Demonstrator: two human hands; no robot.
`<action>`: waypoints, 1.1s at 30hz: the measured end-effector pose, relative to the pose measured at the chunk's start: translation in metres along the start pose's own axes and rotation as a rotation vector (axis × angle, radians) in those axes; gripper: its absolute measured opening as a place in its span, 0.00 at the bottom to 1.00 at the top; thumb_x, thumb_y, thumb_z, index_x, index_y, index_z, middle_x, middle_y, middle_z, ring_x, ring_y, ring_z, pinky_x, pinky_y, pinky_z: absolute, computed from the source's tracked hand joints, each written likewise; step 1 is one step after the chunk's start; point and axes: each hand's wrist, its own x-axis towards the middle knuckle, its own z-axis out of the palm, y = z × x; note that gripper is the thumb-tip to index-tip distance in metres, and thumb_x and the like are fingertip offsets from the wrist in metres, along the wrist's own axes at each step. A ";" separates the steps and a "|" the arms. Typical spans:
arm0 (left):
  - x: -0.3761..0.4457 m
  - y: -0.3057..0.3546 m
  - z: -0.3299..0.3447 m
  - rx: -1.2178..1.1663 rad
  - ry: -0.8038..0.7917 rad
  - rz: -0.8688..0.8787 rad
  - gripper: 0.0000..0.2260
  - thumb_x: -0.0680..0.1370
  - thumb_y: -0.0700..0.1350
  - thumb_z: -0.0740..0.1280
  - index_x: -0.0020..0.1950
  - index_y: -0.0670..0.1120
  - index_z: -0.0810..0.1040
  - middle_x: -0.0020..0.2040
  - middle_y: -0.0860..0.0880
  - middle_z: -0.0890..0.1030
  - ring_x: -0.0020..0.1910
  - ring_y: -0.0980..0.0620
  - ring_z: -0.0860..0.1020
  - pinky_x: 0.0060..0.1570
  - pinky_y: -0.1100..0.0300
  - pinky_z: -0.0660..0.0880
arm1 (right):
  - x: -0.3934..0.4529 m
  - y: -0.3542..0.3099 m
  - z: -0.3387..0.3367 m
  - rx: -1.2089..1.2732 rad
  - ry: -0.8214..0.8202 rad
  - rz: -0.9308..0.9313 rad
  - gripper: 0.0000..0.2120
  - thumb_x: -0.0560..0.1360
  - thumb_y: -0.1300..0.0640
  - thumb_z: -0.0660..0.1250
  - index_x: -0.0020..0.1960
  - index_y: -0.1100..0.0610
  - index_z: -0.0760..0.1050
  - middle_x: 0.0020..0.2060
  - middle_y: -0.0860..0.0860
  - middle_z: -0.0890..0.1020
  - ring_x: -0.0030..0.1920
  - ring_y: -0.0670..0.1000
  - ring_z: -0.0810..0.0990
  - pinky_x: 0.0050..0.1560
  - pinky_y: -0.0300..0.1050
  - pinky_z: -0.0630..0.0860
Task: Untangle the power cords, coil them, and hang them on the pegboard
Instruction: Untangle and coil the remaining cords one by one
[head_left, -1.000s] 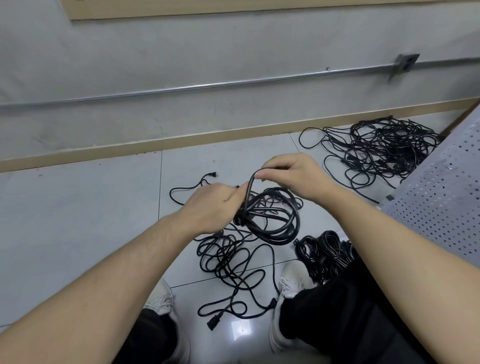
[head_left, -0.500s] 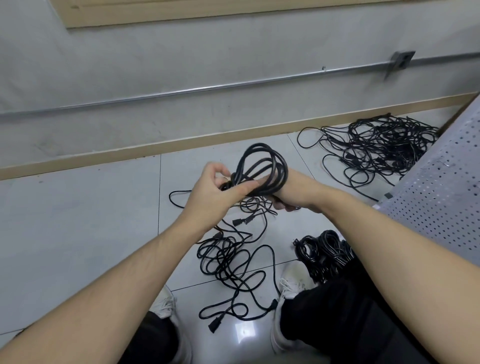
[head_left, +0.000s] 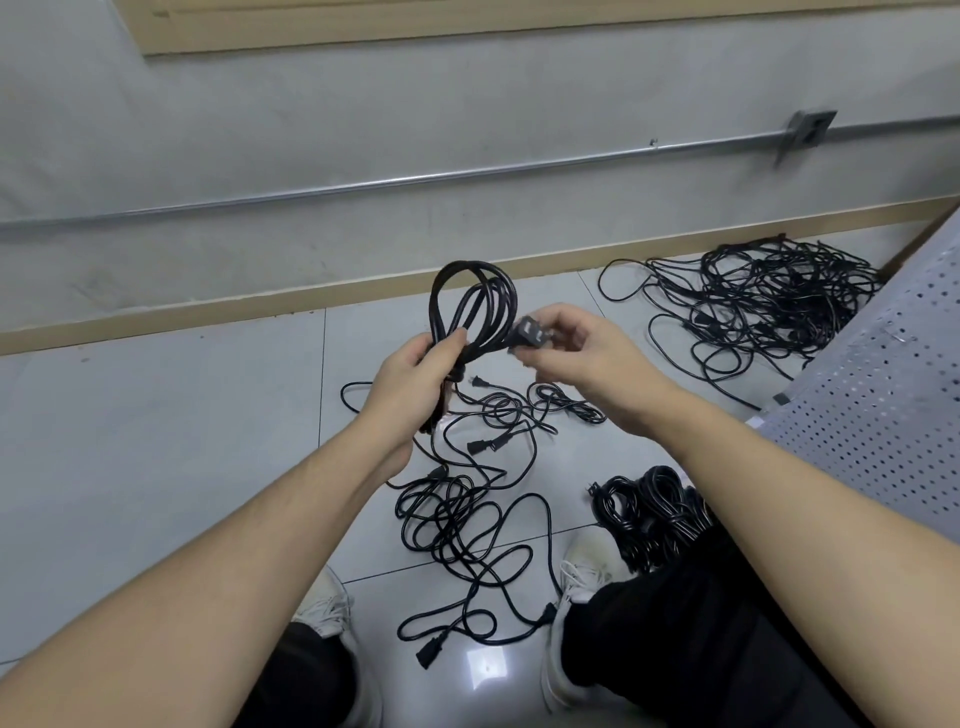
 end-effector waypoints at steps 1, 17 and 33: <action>0.001 0.000 0.000 -0.029 0.004 -0.016 0.10 0.83 0.53 0.67 0.46 0.49 0.79 0.30 0.56 0.75 0.30 0.54 0.69 0.30 0.61 0.65 | 0.001 0.000 0.001 0.002 0.030 -0.044 0.09 0.75 0.66 0.73 0.46 0.53 0.80 0.43 0.48 0.83 0.44 0.44 0.79 0.45 0.38 0.78; -0.012 0.007 0.007 -0.384 -0.105 0.022 0.09 0.85 0.48 0.64 0.55 0.43 0.79 0.32 0.47 0.75 0.33 0.48 0.75 0.35 0.57 0.74 | 0.001 -0.005 0.054 0.410 0.302 -0.126 0.12 0.83 0.58 0.66 0.64 0.53 0.70 0.45 0.57 0.87 0.52 0.57 0.86 0.61 0.51 0.80; -0.010 0.004 0.003 -0.010 0.054 0.114 0.09 0.85 0.49 0.62 0.50 0.48 0.78 0.31 0.50 0.77 0.30 0.51 0.77 0.31 0.57 0.76 | 0.007 0.001 0.034 -0.252 0.069 0.026 0.14 0.80 0.58 0.70 0.59 0.41 0.82 0.46 0.52 0.87 0.31 0.49 0.78 0.28 0.36 0.68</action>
